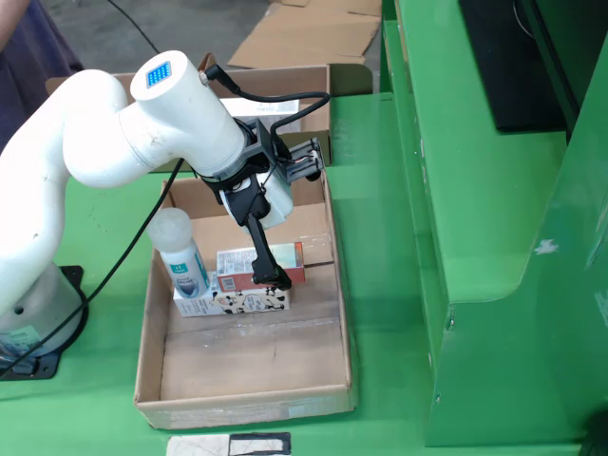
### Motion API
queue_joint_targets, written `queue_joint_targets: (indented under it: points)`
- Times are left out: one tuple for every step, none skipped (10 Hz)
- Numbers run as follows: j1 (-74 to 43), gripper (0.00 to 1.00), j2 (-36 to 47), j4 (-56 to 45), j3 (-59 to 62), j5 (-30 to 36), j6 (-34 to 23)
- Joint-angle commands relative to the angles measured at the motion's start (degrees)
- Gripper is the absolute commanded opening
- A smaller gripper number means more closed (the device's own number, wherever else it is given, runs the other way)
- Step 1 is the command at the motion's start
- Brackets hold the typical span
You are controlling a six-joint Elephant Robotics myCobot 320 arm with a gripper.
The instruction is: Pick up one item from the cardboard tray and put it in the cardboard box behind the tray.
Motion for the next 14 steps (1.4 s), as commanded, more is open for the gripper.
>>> queue_joint_targets:
  points:
    - [0.3, 1.0, 1.5, 0.5, 1.5, -0.3, 0.0]
    - [0.3, 1.0, 1.5, 0.5, 1.5, -0.3, 0.0]
    - [1.4, 1.0, 0.5, -2.7, 1.5, 0.5, -0.6]
    - [2.0, 1.0, -0.8, -4.5, 1.5, 0.6, -0.8]
    - [2.4, 1.0, -1.7, -5.8, 1.5, 0.9, -0.9]
    - [2.7, 1.0, 1.5, -1.4, -7.9, 1.4, -1.3]
    - [2.7, 1.0, 1.5, -1.4, -7.9, 1.4, -1.3]
    - [3.4, 1.0, 4.1, 3.9, -18.6, 1.9, -1.9]
    - [3.4, 1.0, 4.1, 3.9, -18.6, 1.9, -1.9]
    - [3.4, 1.0, 4.1, 3.9, -18.6, 1.9, -1.9]
    - [3.4, 1.0, 4.1, 3.9, -18.6, 1.9, -1.9]
    - [3.4, 1.0, 4.1, 3.9, -18.6, 1.9, -1.9]
    - [3.4, 1.0, 4.1, 3.9, -18.6, 1.9, -1.9]
    - [3.4, 1.0, 4.1, 3.9, -18.6, 1.9, -1.9]
